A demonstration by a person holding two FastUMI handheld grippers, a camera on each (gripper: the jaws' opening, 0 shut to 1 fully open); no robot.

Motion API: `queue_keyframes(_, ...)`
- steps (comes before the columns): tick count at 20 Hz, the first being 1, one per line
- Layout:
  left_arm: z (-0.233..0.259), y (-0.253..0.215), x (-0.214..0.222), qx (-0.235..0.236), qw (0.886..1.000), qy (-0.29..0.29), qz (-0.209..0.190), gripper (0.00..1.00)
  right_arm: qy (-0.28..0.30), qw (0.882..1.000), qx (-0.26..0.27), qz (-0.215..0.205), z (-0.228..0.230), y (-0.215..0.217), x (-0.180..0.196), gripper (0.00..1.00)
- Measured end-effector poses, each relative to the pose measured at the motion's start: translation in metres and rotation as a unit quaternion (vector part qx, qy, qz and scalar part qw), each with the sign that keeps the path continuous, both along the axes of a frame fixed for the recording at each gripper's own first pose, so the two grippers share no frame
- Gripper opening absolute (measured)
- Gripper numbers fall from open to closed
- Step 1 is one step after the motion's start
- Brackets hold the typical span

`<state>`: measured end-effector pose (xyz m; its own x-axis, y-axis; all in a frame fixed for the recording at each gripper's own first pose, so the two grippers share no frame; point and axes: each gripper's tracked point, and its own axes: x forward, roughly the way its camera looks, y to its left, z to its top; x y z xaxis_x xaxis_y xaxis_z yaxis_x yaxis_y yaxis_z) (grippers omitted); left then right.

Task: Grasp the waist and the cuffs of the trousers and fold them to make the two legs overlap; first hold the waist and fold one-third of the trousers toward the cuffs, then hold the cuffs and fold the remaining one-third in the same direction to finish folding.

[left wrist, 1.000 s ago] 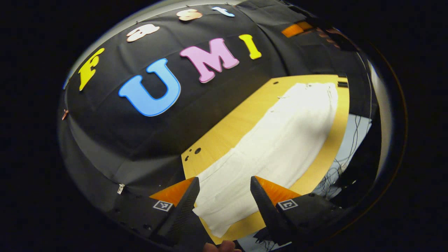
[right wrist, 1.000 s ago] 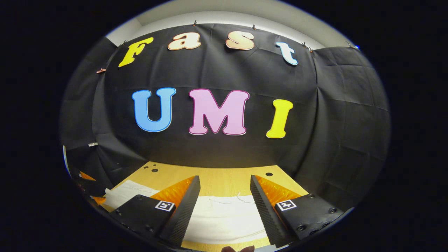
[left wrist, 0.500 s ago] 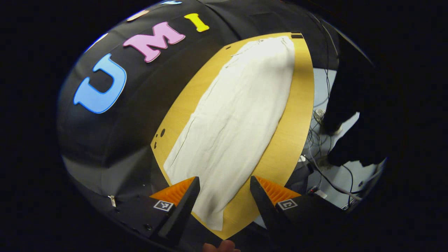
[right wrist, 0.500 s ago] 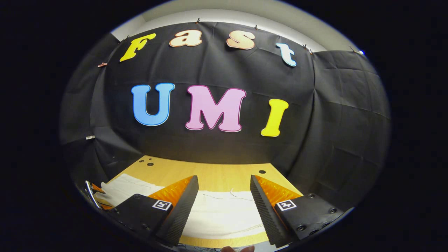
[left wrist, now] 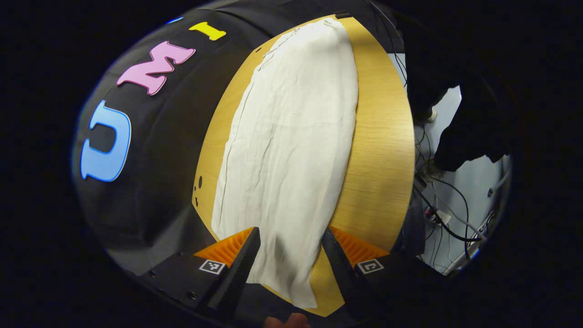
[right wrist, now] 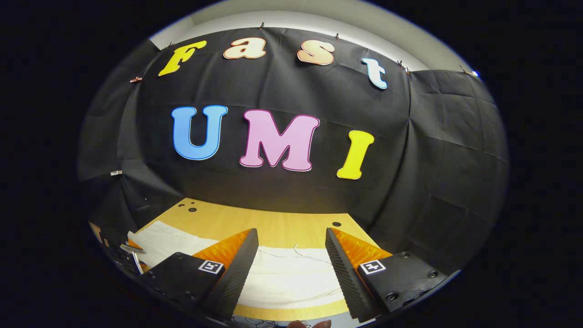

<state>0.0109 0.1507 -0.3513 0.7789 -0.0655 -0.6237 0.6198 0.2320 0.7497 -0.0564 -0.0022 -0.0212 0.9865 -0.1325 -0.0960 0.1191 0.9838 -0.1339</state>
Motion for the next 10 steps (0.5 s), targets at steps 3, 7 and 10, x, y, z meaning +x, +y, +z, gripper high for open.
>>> queue_keyframes(3, -0.008, 0.008, 0.019, 0.050, 0.999, 0.003, 0.005, 0.81, 0.003, 1.000, -0.003, 0.000, -0.002, -0.004, 0.001, 0.92)
queue_keyframes(7, -0.022, 0.012, 0.029, 0.080, 0.996, 0.036, 0.017, 0.11, 0.006, 1.000, -0.015, -0.016, -0.006, -0.022, -0.003, 0.92)
queue_keyframes(10, -0.023, 0.010, 0.033, 0.077, 0.996, 0.030, 0.020, 0.06, 0.018, 0.999, -0.019, -0.028, -0.017, -0.043, -0.005, 0.92)
